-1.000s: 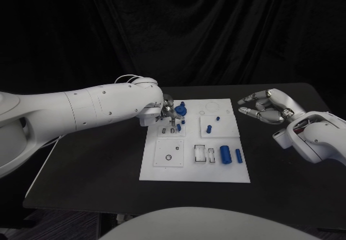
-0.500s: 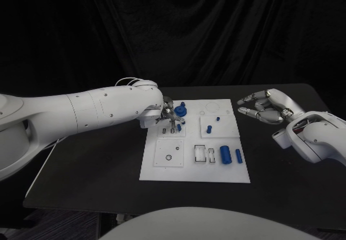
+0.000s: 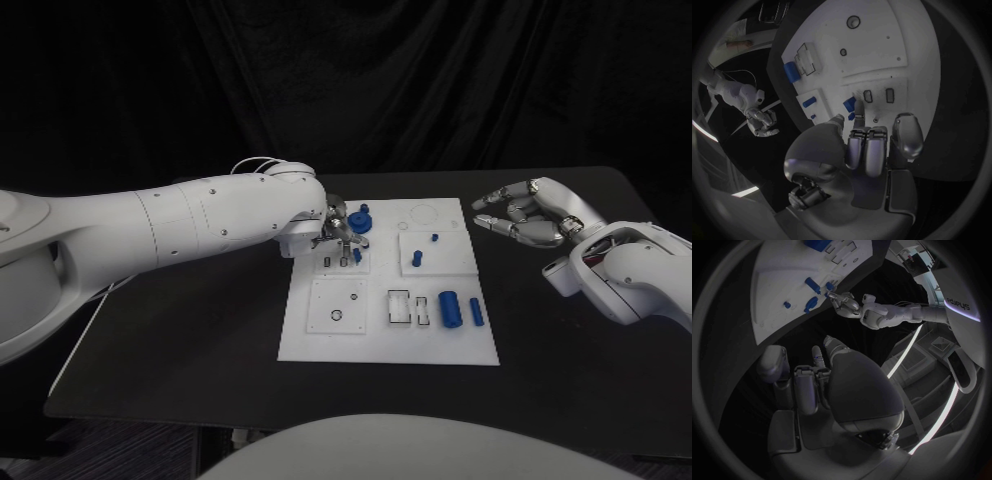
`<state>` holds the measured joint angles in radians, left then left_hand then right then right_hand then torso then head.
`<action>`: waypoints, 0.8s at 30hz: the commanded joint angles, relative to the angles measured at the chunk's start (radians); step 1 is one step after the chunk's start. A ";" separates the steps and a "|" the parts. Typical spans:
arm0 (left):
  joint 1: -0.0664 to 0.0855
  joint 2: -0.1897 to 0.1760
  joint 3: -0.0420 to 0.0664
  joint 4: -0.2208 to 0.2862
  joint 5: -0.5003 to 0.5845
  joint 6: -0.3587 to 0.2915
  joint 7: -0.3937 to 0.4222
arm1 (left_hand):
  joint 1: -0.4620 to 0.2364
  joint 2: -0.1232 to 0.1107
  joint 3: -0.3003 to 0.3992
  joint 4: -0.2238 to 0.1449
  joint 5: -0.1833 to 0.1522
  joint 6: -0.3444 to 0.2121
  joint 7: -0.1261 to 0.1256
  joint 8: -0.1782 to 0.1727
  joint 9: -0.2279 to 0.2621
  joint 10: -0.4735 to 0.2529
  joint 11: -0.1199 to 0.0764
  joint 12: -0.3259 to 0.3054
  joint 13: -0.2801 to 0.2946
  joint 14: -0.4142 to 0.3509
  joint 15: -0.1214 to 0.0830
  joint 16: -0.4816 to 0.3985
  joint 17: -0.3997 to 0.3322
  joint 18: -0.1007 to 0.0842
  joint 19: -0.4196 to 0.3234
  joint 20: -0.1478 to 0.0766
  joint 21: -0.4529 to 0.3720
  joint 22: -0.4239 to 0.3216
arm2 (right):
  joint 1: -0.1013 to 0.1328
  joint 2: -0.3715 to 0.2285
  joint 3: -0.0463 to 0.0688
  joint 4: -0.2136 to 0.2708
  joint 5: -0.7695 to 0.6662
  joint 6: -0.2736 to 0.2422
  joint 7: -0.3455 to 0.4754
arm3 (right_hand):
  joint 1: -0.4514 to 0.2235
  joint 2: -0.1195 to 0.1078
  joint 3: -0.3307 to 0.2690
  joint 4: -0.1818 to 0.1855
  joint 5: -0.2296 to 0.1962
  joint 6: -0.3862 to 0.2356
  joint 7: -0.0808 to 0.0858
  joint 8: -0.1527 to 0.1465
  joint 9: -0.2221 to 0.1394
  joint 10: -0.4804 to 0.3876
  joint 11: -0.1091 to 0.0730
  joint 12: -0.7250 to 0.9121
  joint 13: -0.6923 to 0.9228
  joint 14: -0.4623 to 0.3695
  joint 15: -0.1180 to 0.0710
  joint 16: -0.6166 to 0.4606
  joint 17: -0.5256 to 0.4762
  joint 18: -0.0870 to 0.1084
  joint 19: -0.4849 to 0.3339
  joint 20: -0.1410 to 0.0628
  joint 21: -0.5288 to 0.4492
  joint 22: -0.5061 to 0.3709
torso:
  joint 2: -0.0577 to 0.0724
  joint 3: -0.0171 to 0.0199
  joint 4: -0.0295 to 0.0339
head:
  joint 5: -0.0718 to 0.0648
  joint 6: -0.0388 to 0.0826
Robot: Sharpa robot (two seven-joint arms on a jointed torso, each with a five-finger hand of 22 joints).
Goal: Assemble the parts on the task board
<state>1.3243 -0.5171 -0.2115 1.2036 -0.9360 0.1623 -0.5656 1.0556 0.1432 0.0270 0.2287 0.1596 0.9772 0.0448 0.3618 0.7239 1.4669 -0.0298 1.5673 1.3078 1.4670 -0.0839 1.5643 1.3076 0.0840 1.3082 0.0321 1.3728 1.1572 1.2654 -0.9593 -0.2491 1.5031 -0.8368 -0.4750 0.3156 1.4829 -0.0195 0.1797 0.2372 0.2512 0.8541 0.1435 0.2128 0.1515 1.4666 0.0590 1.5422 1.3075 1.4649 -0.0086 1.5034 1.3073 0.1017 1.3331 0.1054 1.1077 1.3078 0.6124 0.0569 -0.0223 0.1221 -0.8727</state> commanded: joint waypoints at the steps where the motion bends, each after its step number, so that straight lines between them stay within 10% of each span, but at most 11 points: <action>1: -0.003 0.005 0.001 -0.003 -0.001 0.015 0.022 | 0.011 0.000 0.001 -0.004 0.003 0.009 0.000 -0.003 -0.001 0.104 0.005 0.003 0.263 0.104 0.006 0.007 0.263 0.007 -0.006 0.003 -0.003 -0.002 | -0.002 0.002 0.001 -0.002 0.001 0.012 -0.020 | -0.003 0.000 -0.001 0.007 0.005 0.003 0.003 0.005 -0.001 0.042 0.008 0.001 0.204 0.061 0.007 0.003 0.150 -0.005 0.004 -0.001 -0.001 0.135 | 0.000 -0.0004 0.0002 | -0.001 0.000; 24: -0.021 0.019 0.001 -0.011 -0.001 0.029 0.021 | 0.024 0.000 0.017 -0.025 0.023 0.015 0.001 -0.026 0.001 0.104 0.007 0.003 0.263 0.104 0.007 0.007 0.263 0.009 -0.010 0.004 -0.011 -0.006 | -0.003 0.011 0.001 -0.008 0.001 0.020 -0.022 | -0.003 0.001 0.000 0.008 0.005 0.004 0.003 0.006 -0.002 0.041 0.008 0.001 0.204 0.061 0.007 0.003 0.150 -0.004 0.003 0.000 -0.003 0.135 | -0.001 -0.0011 -0.0005 | -0.011 0.000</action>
<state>1.3047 -0.5008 -0.2116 1.1930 -0.9363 0.1804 -0.5601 1.0711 0.1425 0.0449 0.2109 0.1784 0.9847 0.0446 0.3406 0.7241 1.4669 -0.0298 1.5673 1.3077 1.4670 -0.0839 1.5642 1.3075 0.0840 1.3047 0.0356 1.3686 1.1528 1.2653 -0.9481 -0.2491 1.4951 -0.8367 -0.4643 0.3095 1.4829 -0.0195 0.1797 0.2372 0.2512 0.8541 0.1435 0.2128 0.1506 1.4666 0.0590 1.5421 1.3075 1.4649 -0.0086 1.5034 1.3073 0.1018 1.3331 0.1054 1.1076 1.3075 0.6122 0.0555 -0.0221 0.1118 -0.8727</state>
